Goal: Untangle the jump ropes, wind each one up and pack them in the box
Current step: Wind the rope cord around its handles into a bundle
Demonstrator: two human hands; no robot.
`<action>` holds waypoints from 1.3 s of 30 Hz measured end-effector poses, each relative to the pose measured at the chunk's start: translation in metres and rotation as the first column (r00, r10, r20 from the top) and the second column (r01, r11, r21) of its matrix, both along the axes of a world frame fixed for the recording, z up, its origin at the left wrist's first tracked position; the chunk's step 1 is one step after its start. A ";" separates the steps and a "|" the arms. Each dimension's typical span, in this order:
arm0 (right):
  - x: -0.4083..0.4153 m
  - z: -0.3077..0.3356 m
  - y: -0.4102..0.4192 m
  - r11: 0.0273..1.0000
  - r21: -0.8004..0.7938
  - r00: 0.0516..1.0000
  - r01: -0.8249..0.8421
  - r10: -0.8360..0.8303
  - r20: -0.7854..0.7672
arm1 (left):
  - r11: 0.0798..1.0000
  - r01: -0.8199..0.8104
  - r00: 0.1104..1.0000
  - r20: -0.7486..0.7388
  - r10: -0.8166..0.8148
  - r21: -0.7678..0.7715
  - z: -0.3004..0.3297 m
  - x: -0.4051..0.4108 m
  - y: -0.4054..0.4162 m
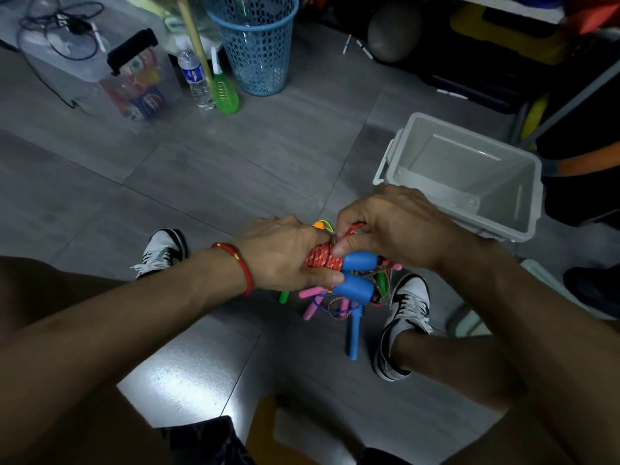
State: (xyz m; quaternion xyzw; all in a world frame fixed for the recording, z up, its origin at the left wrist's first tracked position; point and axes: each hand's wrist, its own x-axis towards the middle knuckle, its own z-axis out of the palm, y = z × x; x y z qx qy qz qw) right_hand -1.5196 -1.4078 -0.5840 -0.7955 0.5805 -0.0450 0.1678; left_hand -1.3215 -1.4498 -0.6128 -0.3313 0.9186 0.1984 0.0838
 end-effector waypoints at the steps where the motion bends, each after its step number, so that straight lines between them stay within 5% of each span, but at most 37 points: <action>1: -0.001 0.000 -0.002 1.000 0.029 1.000 -0.008 0.007 0.008 | 1.000 0.017 1.000 -0.012 -0.017 0.004 0.002 -0.001 0.002; 11: -0.025 -0.002 -0.010 0.873 0.461 0.863 -0.159 -0.104 0.495 | 0.935 0.324 0.896 -0.365 -0.253 0.146 0.012 0.009 0.014; 14: -0.027 -0.007 0.000 0.810 0.526 0.764 -0.258 -0.162 0.624 | 0.871 0.256 0.892 -0.449 -0.047 0.419 0.023 0.011 0.014; 16: -0.025 -0.018 0.009 0.786 0.567 0.660 -0.246 -0.293 0.692 | 0.730 0.214 0.871 -0.465 0.158 0.649 0.027 0.016 0.013; 21: 0.000 -0.047 0.018 0.755 0.644 0.389 -0.126 -0.560 0.732 | 0.377 0.159 0.555 -0.399 0.730 0.912 0.012 0.023 0.001; 23: 0.004 -0.045 0.018 0.782 0.621 0.458 -0.048 -0.535 0.710 | 0.317 0.097 0.541 -0.317 0.779 0.943 0.007 0.023 -0.001; 26: 0.010 -0.042 0.022 0.867 0.496 0.681 0.044 -0.389 0.620 | 0.370 -0.014 0.598 -0.289 0.748 0.929 -0.002 0.022 -0.002; 30: 0.016 -0.045 0.020 0.874 0.449 0.817 0.184 -0.390 0.425 | 0.480 -0.160 0.602 -0.300 0.740 0.863 -0.021 0.023 -0.005; 39: 0.044 -0.043 0.021 0.812 0.401 0.744 0.425 -0.566 0.356 | 0.628 -0.449 0.556 -0.352 0.753 0.635 -0.047 0.009 -0.007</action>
